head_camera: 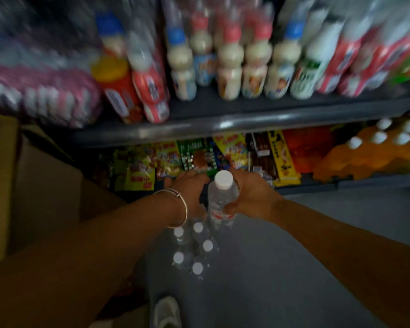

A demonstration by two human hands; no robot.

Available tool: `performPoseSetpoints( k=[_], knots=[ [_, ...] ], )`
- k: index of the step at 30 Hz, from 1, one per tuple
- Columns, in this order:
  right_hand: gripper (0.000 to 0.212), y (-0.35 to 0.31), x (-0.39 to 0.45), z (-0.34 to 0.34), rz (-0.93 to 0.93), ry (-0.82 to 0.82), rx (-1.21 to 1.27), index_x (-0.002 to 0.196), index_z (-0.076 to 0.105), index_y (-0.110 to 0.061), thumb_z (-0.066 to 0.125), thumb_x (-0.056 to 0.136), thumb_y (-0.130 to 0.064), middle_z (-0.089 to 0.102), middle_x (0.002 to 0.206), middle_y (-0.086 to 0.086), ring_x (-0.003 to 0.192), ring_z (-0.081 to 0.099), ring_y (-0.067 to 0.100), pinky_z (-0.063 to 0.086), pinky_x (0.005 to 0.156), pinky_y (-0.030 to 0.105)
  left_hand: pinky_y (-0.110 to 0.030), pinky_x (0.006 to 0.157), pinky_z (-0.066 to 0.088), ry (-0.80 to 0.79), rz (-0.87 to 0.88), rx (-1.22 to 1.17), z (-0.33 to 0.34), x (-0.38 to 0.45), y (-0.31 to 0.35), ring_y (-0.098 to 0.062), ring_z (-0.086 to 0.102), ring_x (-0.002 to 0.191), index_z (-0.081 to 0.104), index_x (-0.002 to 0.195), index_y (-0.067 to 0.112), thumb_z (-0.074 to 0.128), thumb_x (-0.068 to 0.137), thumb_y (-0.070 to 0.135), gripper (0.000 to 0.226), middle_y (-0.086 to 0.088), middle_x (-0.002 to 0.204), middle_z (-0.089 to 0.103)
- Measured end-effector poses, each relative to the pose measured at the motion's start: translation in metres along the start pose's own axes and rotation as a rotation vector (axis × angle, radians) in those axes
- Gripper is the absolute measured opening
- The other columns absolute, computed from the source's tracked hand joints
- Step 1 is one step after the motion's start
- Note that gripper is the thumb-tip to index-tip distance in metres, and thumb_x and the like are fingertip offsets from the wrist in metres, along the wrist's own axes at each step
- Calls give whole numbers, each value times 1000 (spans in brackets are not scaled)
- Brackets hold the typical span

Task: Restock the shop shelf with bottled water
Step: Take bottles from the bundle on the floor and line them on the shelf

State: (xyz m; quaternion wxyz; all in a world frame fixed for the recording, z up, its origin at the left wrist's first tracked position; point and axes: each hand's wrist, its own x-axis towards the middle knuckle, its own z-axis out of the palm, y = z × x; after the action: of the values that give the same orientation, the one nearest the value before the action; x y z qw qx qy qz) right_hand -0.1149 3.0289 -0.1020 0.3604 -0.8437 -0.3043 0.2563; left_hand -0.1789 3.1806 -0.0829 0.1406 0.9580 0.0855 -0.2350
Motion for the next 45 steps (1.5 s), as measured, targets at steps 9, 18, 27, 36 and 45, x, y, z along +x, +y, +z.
performPoseSetpoints(
  k=[9, 18, 27, 36, 45],
  knots=[
    [58, -212, -49, -167, -236, 33, -15, 121, 57, -11, 82, 68, -12, 61, 102, -5, 96, 57, 8, 46, 75, 12, -29, 99, 41, 77, 120, -61, -220, -133, 37, -24, 49, 122, 48, 130, 10, 79, 71, 20, 68, -8, 133, 51],
    [42, -433, -88, -301, -419, 177, 1, 103, 70, -12, 84, 64, -19, 73, 98, 2, 91, 69, 16, 54, 87, 42, -16, 77, 45, 254, 150, -275, -433, -280, 57, -11, 52, 95, 52, 108, 16, 76, 73, 8, 43, 9, 93, 56],
    [48, -633, -104, -396, -610, 292, 115, 104, 58, -1, 81, 67, -22, 68, 97, 17, 85, 68, 23, 53, 84, 46, -18, 82, 48, 521, 112, -411, -607, -400, 37, -6, 56, 85, 54, 117, 10, 75, 72, 1, 51, 5, 94, 59],
    [35, -778, -70, -454, -717, 378, 89, 102, 68, -2, 73, 76, -25, 71, 85, 9, 72, 67, 18, 55, 73, 37, -38, 102, 45, 744, 145, -378, -735, -436, 1, -18, 61, 104, 59, 114, 15, 78, 69, 15, 49, -1, 107, 66],
    [26, -829, 21, -474, -574, 473, 91, 101, 66, -3, 71, 81, -19, 72, 92, 13, 90, 69, 30, 54, 87, 45, -28, 84, 51, 796, 164, -229, -792, -365, -47, -16, 60, 88, 65, 96, 5, 70, 80, 24, 25, 4, 85, 61]
  ],
)
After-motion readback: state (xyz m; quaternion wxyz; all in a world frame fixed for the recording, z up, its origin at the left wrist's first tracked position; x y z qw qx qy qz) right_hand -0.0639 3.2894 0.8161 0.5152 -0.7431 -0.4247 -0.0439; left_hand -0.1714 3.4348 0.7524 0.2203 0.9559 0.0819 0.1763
